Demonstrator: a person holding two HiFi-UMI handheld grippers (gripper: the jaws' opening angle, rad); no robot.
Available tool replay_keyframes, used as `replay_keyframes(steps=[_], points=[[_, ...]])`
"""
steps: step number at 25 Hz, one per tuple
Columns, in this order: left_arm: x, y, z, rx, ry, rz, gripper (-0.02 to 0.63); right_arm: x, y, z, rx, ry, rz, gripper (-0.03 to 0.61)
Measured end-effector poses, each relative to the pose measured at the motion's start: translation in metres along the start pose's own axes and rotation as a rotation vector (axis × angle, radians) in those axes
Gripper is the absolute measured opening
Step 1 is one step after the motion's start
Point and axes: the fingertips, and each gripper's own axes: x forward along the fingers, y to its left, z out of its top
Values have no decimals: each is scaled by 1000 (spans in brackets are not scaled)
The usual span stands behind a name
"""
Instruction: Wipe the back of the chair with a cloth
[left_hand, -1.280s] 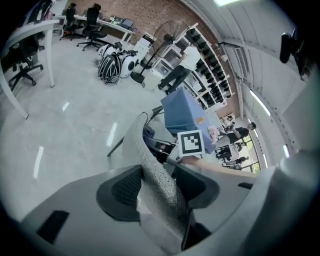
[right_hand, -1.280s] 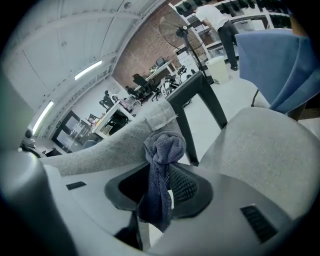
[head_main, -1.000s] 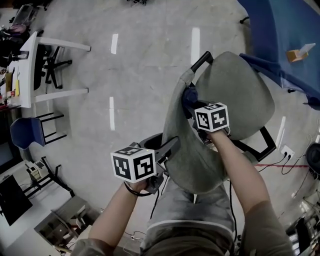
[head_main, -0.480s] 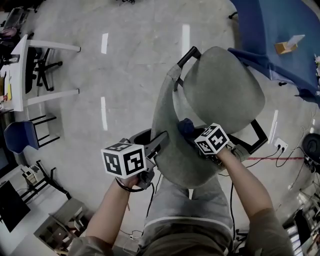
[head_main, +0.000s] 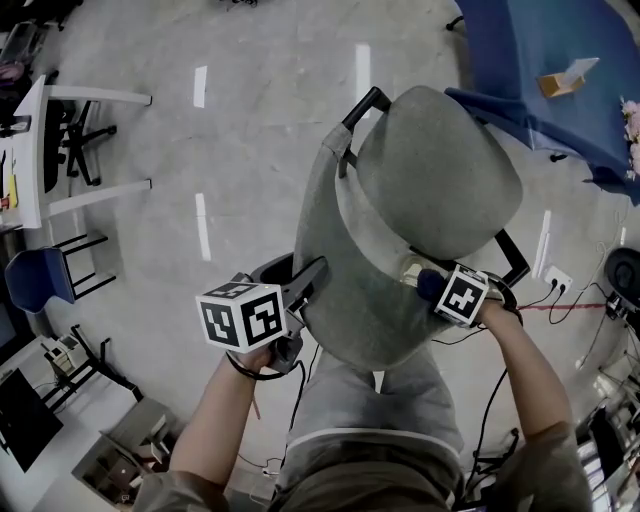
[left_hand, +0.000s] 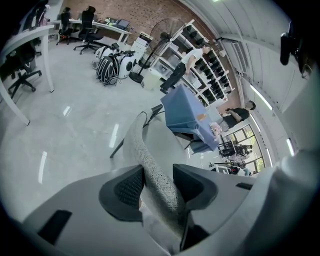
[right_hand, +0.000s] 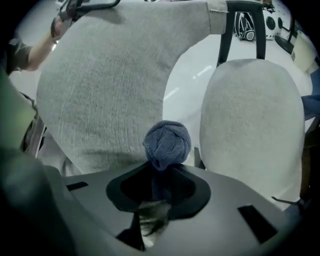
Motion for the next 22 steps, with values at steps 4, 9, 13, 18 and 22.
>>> replay_keyframes(steps=[4,9,13,18,22], points=[[1,0,0,-1,-4,-2,199,4,-7,6,48,-51,8,104],[2,0,0,-2,-4,-3,199,4,18,66,92,-240,144,104],[2,0,0,-3,-1,-1,199,-15,32,142,93,-422,228,104],[2,0,1,-10,-6,-1,198,-58,11,223,100,-622,205,104],[1,0,1,-15,-11,-3,198,-97,-23,262,184,-798,149,104]])
